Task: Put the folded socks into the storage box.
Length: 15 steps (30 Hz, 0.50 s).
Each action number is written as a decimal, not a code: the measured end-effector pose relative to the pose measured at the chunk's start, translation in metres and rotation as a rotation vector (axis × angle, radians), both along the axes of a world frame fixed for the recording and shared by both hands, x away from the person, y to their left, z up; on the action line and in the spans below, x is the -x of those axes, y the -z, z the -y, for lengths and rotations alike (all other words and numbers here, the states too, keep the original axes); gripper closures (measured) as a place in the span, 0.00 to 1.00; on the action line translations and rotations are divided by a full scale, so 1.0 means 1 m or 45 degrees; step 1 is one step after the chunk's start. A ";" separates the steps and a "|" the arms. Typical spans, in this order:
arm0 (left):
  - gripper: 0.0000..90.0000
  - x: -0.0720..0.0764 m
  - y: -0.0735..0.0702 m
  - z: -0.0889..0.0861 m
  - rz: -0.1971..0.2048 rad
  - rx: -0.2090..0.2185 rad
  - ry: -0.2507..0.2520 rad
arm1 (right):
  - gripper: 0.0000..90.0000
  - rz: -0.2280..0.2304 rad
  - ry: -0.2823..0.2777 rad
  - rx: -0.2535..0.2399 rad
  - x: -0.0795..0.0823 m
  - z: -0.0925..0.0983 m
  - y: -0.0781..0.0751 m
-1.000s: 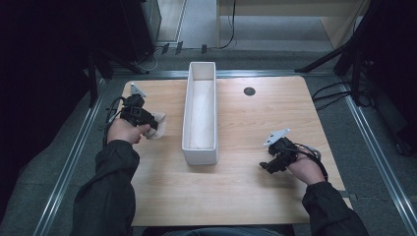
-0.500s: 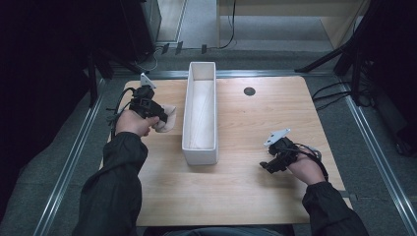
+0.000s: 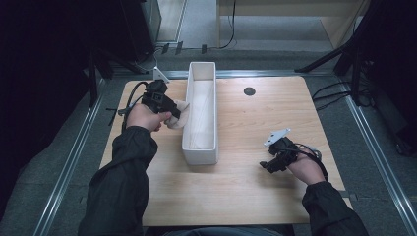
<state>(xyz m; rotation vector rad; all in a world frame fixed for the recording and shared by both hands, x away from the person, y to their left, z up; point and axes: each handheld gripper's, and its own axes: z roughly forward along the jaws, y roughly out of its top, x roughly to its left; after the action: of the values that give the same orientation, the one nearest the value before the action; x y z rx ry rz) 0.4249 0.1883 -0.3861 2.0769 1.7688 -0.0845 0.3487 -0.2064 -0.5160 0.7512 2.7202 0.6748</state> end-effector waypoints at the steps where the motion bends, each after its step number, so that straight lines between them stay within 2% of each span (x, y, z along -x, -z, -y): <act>1: 0.74 0.000 0.000 0.003 0.002 -0.004 0.003 | 0.21 0.000 0.000 0.001 0.000 0.000 0.000; 6: 0.74 -0.002 0.000 0.013 0.003 -0.029 0.013 | 0.21 0.000 0.006 -0.001 0.000 0.000 0.000; 7: 0.74 -0.002 0.001 0.019 0.007 -0.052 0.019 | 0.21 -0.004 0.006 0.000 0.001 0.001 0.000; 10: 0.74 0.000 0.000 0.028 0.017 -0.063 0.055 | 0.21 -0.005 0.005 0.000 0.001 0.000 0.000; 15: 0.74 0.000 0.002 0.038 0.023 -0.089 0.059 | 0.21 -0.015 0.006 0.009 0.001 0.000 0.000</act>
<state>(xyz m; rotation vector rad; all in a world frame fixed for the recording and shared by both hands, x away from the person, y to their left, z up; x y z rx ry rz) 0.4247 0.1507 -0.3879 2.1612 1.7370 -0.0176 0.3480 -0.2067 -0.5165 0.7622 2.7294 0.6614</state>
